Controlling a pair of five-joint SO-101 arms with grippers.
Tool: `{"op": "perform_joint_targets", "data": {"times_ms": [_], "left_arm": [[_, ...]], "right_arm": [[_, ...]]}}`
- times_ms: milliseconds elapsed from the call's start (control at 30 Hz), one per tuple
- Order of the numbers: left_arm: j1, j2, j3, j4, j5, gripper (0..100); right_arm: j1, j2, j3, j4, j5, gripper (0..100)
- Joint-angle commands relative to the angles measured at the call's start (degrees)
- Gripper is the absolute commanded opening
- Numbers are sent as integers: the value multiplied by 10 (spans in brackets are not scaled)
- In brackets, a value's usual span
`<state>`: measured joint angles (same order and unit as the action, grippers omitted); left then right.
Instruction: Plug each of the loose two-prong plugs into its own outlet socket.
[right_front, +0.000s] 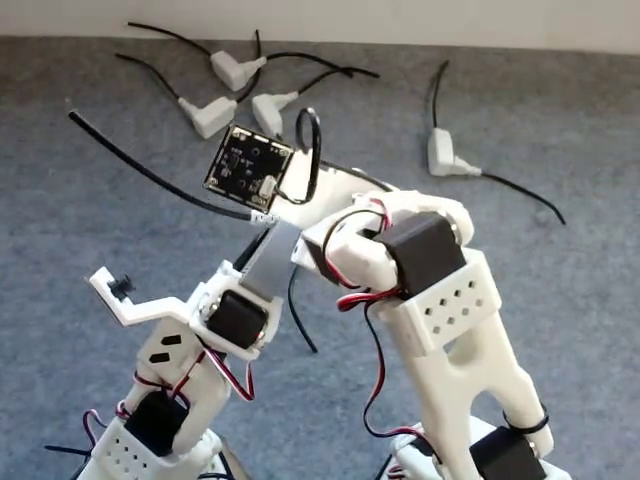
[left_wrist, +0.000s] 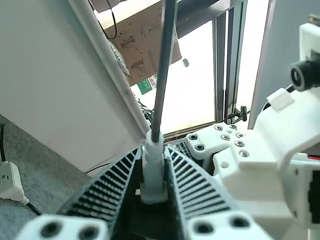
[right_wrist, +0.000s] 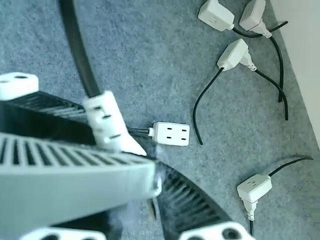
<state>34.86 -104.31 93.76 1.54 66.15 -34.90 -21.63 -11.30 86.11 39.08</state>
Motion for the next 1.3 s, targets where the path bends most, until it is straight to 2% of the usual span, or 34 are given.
{"op": "perform_joint_targets", "data": {"times_ms": [0,433,600,733,967,1100,1267], "left_arm": [[57,5,7,18,-6,6],[57,6,16,17,-6,6],[51,7,16,18,-7,6],[5,8,8,38,-6,6],[-93,21,-70,111,-4,6],[-137,133,-130,110,-4,6],[-166,393,-270,113,-4,6]], "right_arm": [[54,-3,-75,-66,2,8],[76,-9,-74,-91,2,8],[128,-10,-75,-92,1,8],[198,-10,-72,-89,-2,8],[286,-10,-71,37,-4,8],[302,-10,-69,92,-4,8],[305,-10,-65,151,-14,8]]}}
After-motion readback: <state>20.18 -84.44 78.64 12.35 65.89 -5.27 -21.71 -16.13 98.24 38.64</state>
